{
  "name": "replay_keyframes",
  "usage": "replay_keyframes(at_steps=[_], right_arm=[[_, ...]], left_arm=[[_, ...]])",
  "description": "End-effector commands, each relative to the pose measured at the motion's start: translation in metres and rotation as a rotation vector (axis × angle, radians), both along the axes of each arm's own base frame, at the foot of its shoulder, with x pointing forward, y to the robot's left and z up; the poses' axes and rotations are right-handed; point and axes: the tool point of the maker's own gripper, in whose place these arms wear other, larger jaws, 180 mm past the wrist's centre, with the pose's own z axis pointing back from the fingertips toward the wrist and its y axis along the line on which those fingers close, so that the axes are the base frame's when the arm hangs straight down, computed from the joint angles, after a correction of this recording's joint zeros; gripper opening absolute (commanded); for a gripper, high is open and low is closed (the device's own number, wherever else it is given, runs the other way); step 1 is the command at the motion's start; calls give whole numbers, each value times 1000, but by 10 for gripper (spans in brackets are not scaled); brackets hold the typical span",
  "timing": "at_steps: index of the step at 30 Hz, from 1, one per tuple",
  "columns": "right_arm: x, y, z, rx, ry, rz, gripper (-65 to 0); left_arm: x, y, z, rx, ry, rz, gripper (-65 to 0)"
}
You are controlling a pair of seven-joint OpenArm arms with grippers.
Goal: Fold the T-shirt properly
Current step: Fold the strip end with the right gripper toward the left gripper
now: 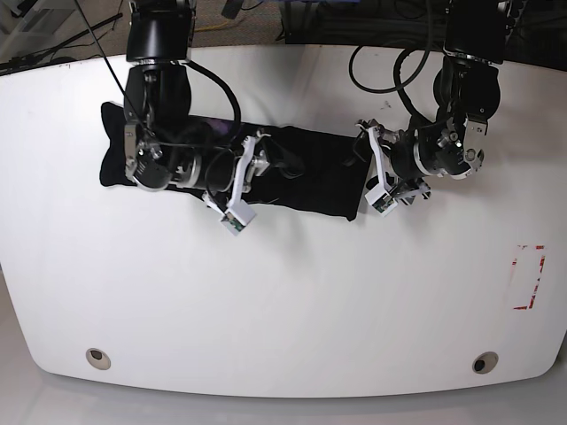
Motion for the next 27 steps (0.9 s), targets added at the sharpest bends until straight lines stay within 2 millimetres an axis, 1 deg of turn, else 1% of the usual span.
replay_keyframes(at_steps=[1,3,5,6,7,11,13,14,16,18,20,22,23,26,27], right_arm=[[16,2,1,-53,-35,14,-241],[26,7,-9,-100,-38,24,-244],[29,7,-17,-131,-32,32,-246],[33,4,-24,-160,-31,31,-247],[36,-6,-30,-203,-36,25,-247],[38,-31,-45,-301,-49,3,-249],[32,-49,-58,-368,-37,-3,-249],[30,-57,-62,-396,-33,-5,-249],[26,-69,-65,-423,-28,-10,-249],[23,-82,-61,-456,-50,-11,-249],[21,-87,-55,-473,-76,-8,-249],[22,-89,-44,-484,-120,-6,-249],[25,-88,-35,-490,-152,-5,-249],[25,-102,-12,-515,-215,-44,-249],[27,-106,-6,-518,-231,-62,-249]], left_arm=[[10,-11,15,-49,-44,1,-243],[9,-11,14,-49,-42,2,-243],[8,-11,13,-50,-39,2,-243],[8,-11,13,-50,-39,2,-243],[8,-11,13,-49,-38,2,-243],[8,-6,7,4,-43,2,-243],[8,-5,4,28,-45,2,-240],[7,-7,3,34,-46,1,-239],[8,-7,1,48,-50,0,-237],[8,-6,0,60,-50,-1,-236],[8,-5,-2,61,-45,1,-236],[8,-5,-2,61,-44,0,-236],[8,-6,-1,60,-47,-1,-236],[8,-6,1,60,-52,-1,-239],[9,-6,5,58,-64,-3,-240]])
